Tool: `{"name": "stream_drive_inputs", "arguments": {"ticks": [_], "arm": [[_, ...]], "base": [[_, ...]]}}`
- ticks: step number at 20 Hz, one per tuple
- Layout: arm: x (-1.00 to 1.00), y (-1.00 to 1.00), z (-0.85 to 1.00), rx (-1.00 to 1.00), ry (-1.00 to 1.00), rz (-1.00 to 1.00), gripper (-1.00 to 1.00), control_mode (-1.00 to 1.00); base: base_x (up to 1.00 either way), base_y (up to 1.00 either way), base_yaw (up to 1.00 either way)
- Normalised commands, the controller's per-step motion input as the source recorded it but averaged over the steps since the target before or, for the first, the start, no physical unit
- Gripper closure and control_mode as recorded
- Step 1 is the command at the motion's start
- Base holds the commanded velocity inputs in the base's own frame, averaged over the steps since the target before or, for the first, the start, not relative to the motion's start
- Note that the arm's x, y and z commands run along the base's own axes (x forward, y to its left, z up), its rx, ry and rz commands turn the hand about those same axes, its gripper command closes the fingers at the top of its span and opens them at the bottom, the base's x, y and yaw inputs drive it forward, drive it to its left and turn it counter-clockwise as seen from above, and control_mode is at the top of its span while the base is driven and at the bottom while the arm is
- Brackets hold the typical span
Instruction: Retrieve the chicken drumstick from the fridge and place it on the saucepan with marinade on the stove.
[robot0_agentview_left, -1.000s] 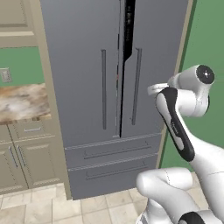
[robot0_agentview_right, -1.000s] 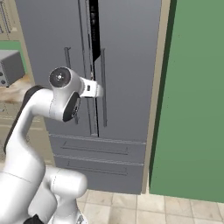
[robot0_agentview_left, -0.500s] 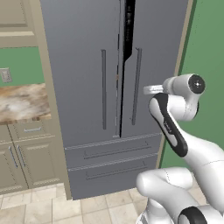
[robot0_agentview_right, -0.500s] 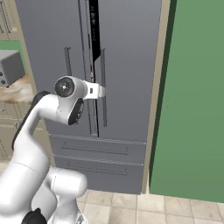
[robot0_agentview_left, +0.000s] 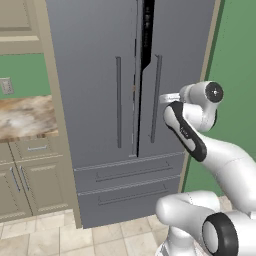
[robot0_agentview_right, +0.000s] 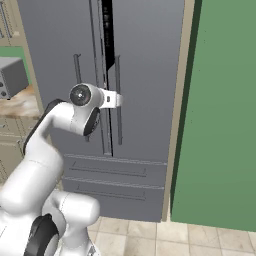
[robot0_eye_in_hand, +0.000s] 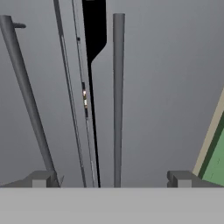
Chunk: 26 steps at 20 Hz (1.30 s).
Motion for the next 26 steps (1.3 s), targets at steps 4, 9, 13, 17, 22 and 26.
{"name": "stream_drive_inputs", "arguments": {"ticks": [4,9,13,17,22,26], "arm": [[0.47,0.00,0.00,0.00,0.00,0.00,-1.00,-1.00],[0.56,0.00,0.00,0.00,0.00,0.00,-1.00,-1.00],[0.59,0.00,0.00,0.00,0.00,0.00,-1.00,-1.00],[0.59,0.00,0.00,0.00,0.00,0.00,-1.00,-1.00],[0.61,0.00,0.00,0.00,0.00,0.00,-1.00,-1.00],[0.61,-0.01,0.00,0.00,0.00,0.00,-1.00,-1.00]], "base": [[0.00,0.00,0.00],[0.00,0.00,0.00],[0.00,0.00,0.00],[0.00,0.00,0.00],[0.00,0.00,0.00],[0.00,0.00,0.00]]}}
